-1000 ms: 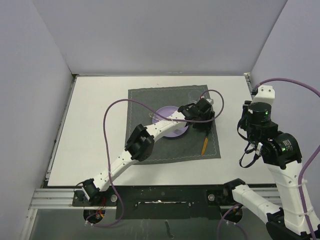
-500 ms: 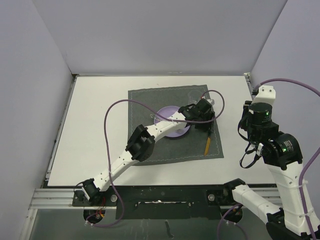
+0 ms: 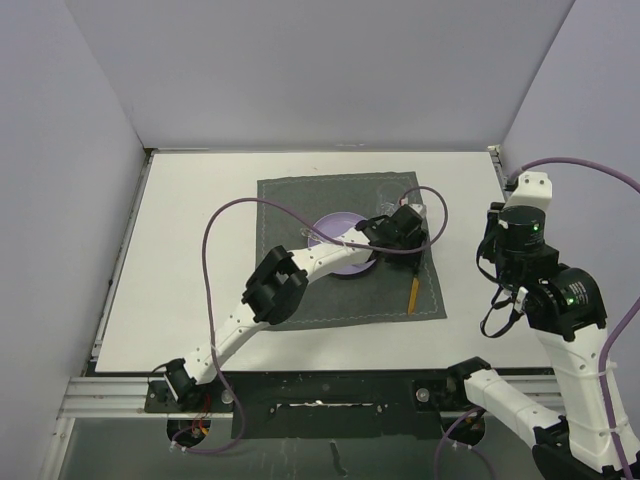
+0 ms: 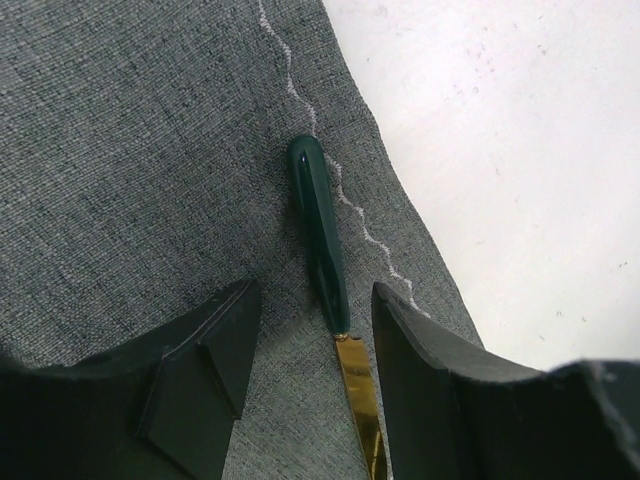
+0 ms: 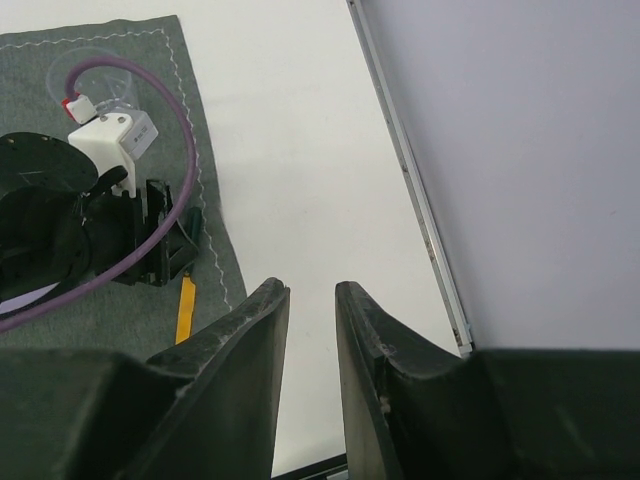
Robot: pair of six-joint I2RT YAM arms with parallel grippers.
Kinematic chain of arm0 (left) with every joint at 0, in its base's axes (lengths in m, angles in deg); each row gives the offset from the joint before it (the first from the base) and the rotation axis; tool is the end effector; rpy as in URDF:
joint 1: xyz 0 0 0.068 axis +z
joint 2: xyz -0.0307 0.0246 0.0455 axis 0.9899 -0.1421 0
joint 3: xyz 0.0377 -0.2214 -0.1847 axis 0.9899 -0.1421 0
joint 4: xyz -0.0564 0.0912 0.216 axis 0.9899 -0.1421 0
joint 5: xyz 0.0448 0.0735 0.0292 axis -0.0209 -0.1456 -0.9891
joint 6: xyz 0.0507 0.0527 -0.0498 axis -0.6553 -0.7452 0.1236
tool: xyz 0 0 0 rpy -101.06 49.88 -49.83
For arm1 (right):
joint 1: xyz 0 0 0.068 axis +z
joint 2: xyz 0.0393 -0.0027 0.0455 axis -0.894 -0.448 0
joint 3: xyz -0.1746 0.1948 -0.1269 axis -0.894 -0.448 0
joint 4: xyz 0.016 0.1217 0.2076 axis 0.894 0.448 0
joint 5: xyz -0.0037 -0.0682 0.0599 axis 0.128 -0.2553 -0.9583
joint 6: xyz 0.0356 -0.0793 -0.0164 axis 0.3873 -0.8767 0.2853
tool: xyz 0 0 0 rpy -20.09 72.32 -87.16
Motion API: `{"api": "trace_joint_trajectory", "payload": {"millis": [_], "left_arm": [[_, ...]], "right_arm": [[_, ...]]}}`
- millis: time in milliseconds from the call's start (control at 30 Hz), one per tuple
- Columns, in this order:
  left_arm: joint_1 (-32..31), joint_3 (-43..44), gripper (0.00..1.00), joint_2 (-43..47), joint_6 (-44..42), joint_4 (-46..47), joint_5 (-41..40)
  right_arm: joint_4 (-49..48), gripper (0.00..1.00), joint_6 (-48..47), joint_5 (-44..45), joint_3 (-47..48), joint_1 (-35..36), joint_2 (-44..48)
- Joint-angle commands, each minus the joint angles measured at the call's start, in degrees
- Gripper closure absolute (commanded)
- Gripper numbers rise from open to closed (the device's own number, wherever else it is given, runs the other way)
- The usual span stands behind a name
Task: Set the dinner table for one person
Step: Adjust the knife on the napkin.
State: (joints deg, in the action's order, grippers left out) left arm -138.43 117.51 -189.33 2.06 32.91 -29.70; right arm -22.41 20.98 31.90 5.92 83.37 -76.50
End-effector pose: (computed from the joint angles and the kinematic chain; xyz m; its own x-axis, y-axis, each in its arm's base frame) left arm 0.3239 -0.4992 0.1381 -0.8378 0.1781 -0.5161 0.4379 0.7838 -0.4404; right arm 0.1260 -0.0016 0.4215 -0.4360 0.0525 -0.8984 0.2861 0.9546 -0.0831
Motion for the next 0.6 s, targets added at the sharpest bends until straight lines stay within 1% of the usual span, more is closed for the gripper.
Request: {"api": "trace_joint_trajectory", "payload": {"millis": [0, 267, 467, 567], "left_arm": [[-0.5, -5.1, 0.5, 0.3, -1.8, -9.6, -3.0], [-0.5, -6.6, 0.48, 5.2, -4.1, -4.8, -1.8], [-0.2, -7.9, 0.45, 8.9, -5.6, 0.2, 0.4], [-0.2, -6.4, 0.44, 10.1, -7.9, 3.0, 0.3]], "right_arm": [[-0.3, 0.73, 0.2, 1.3, 2.2, 0.5, 0.5], [0.7, 0.73, 1.3, 0.3, 0.6, 0.5, 1.1], [1.8, 0.74, 0.9, 0.3, 2.5, 0.5, 0.4], [2.2, 0.75, 1.0, -0.3, 2.3, 0.5, -0.2]]}}
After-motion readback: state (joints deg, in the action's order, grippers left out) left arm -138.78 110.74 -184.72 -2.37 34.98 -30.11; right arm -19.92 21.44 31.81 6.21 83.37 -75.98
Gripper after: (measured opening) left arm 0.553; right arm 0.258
